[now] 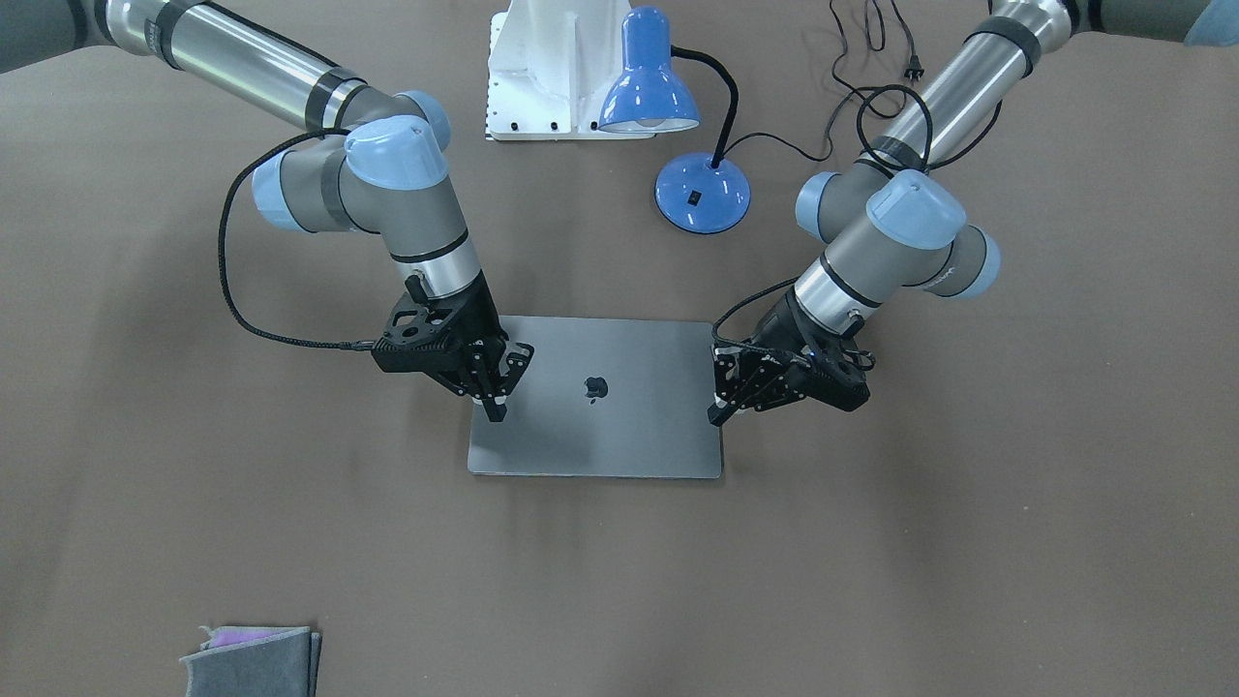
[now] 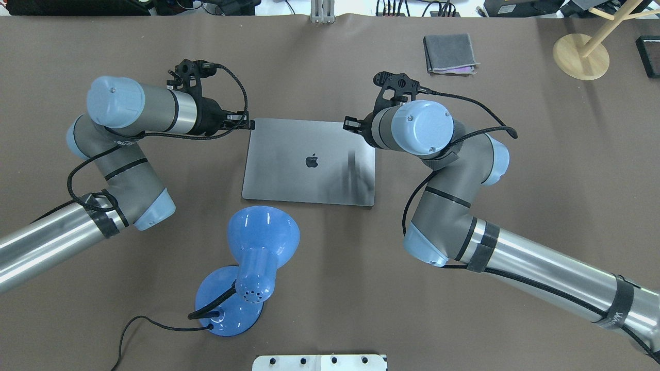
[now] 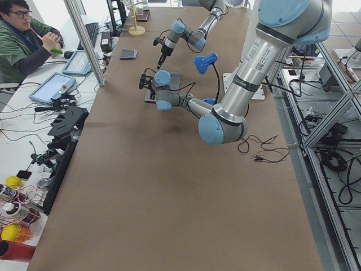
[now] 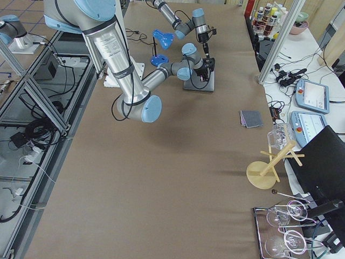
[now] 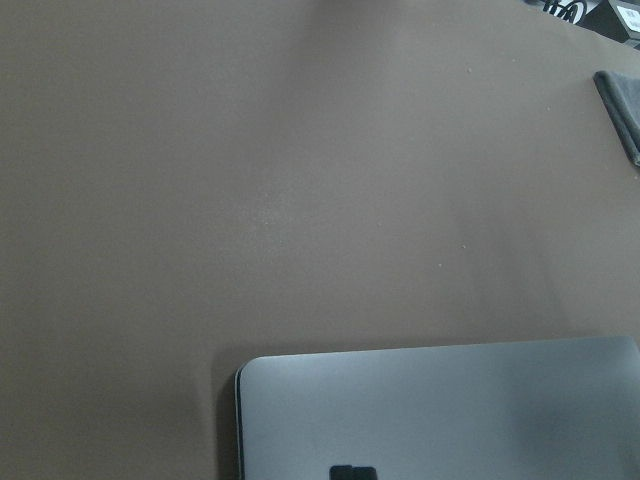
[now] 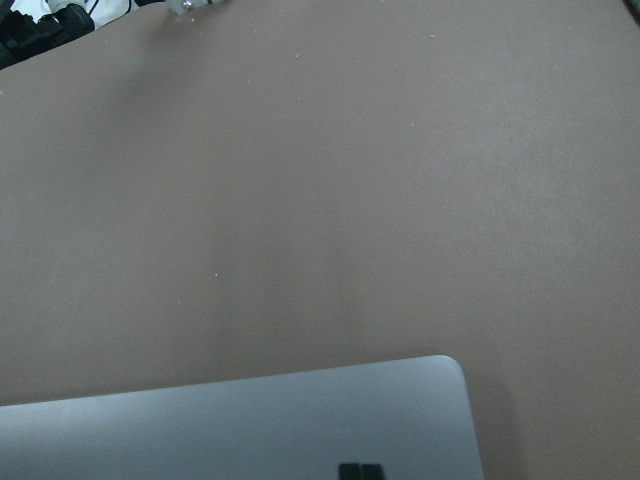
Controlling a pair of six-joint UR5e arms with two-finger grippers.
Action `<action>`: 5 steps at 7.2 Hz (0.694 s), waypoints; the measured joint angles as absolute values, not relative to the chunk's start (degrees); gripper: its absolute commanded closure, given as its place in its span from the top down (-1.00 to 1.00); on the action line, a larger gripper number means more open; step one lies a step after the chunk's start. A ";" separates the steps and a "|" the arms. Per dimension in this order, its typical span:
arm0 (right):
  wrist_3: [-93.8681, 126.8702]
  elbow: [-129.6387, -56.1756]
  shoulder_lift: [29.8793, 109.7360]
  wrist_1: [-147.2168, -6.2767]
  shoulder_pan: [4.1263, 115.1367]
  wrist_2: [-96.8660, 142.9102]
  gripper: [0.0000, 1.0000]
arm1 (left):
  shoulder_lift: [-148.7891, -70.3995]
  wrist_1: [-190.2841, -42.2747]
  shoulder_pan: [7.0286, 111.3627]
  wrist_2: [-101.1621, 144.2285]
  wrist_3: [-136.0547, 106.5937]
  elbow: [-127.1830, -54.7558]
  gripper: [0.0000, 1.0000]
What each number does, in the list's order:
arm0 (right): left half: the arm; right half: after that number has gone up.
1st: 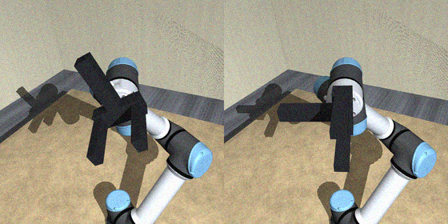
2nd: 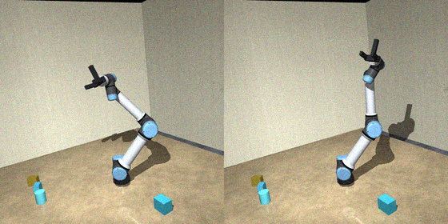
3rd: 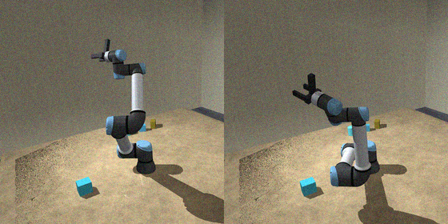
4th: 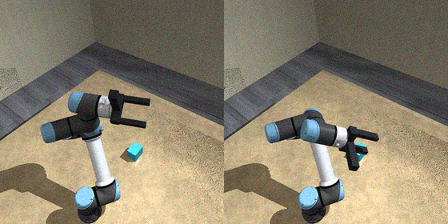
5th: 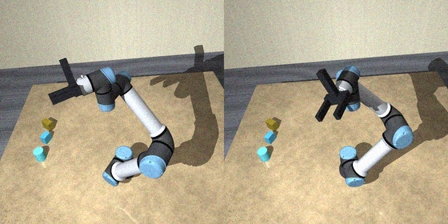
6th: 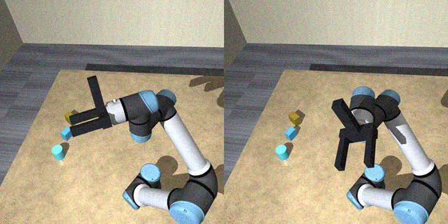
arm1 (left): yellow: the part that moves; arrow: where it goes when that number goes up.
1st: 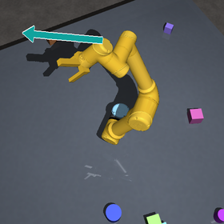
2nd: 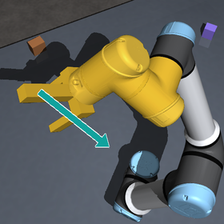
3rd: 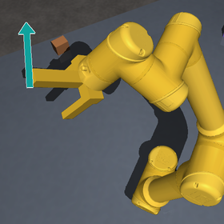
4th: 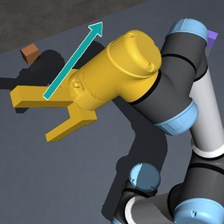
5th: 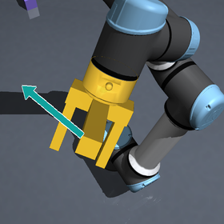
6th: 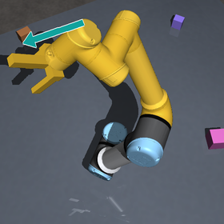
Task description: Close laptop
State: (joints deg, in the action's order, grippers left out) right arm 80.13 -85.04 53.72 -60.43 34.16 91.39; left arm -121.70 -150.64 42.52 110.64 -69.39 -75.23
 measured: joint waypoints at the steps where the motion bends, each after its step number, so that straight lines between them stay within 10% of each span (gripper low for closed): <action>1: 79.42 -87.30 55.04 -62.37 35.67 95.08 1.00 | -120.19 -147.56 43.09 111.29 -68.29 -78.42 0.98; 5: 62.34 -107.60 68.16 -82.13 44.83 107.80 1.00 | -110.33 -103.69 49.75 116.42 -42.67 -107.73 0.98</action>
